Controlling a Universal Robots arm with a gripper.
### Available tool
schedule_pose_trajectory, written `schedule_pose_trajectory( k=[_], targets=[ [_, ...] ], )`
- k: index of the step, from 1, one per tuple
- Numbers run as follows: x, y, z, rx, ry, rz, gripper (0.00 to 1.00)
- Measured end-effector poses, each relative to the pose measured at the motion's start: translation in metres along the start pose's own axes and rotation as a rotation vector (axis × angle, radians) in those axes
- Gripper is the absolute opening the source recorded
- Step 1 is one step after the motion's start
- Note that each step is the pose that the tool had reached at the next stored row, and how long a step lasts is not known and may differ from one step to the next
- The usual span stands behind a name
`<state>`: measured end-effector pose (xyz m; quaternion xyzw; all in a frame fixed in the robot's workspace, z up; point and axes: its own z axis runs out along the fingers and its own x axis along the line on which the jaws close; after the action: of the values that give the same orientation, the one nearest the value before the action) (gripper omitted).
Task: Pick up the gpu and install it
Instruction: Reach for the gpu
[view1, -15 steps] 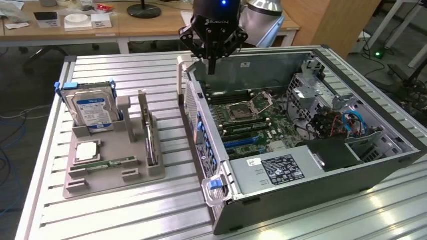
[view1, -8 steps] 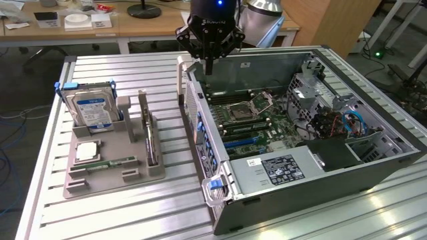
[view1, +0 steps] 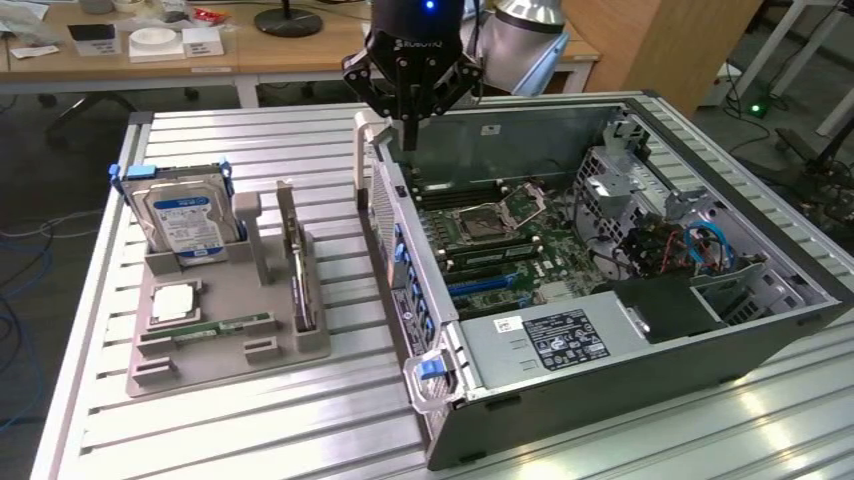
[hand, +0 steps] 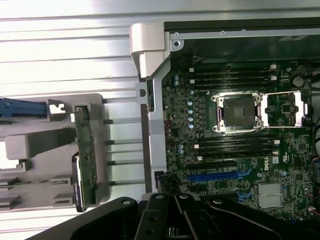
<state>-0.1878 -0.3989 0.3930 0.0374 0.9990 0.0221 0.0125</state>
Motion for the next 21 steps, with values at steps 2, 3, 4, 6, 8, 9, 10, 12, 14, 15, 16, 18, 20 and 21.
schedule_pose_trajectory(
  k=[2, 3, 4, 6, 8, 9, 10, 12, 14, 15, 16, 18, 20, 21],
  targets=[
    [0.002, -0.0002, 0.0000, 0.0000, 0.0000, 0.000, 0.11],
    [0.003, -0.0002, 0.0000, 0.0000, 0.0000, 0.000, 0.11],
    [0.004, -0.0003, -0.0001, 0.0000, -0.0001, 0.000, 0.11],
    [0.006, -0.0004, -0.0001, 0.0000, 0.0000, 0.000, 0.11],
    [0.008, -0.0006, -0.0001, -0.0001, 0.0000, 0.000, 0.11],
    [0.008, -0.0006, -0.0001, 0.0000, 0.0000, 0.000, 0.11],
    [0.009, -0.0007, -0.0001, 0.0000, 0.0000, 0.000, 0.11],
    [0.011, -0.0008, -0.0002, 0.0000, 0.0000, 0.000, 0.11],
    [0.013, -0.0010, -0.0002, 0.0000, 0.0000, 0.000, 0.11],
    [0.014, -0.0010, -0.0003, 0.0000, 0.0000, 0.000, 0.11],
    [0.015, -0.0011, -0.0003, 0.0000, 0.0000, 0.000, 0.11],
    [0.017, -0.0012, -0.0003, 0.0000, 0.0000, 0.000, 0.11],
    [0.018, -0.0014, -0.0003, 0.0000, 0.0000, 0.000, 0.11],
    [0.019, -0.0014, -0.0003, 0.0000, -0.0001, 0.000, 0.11]
  ],
)
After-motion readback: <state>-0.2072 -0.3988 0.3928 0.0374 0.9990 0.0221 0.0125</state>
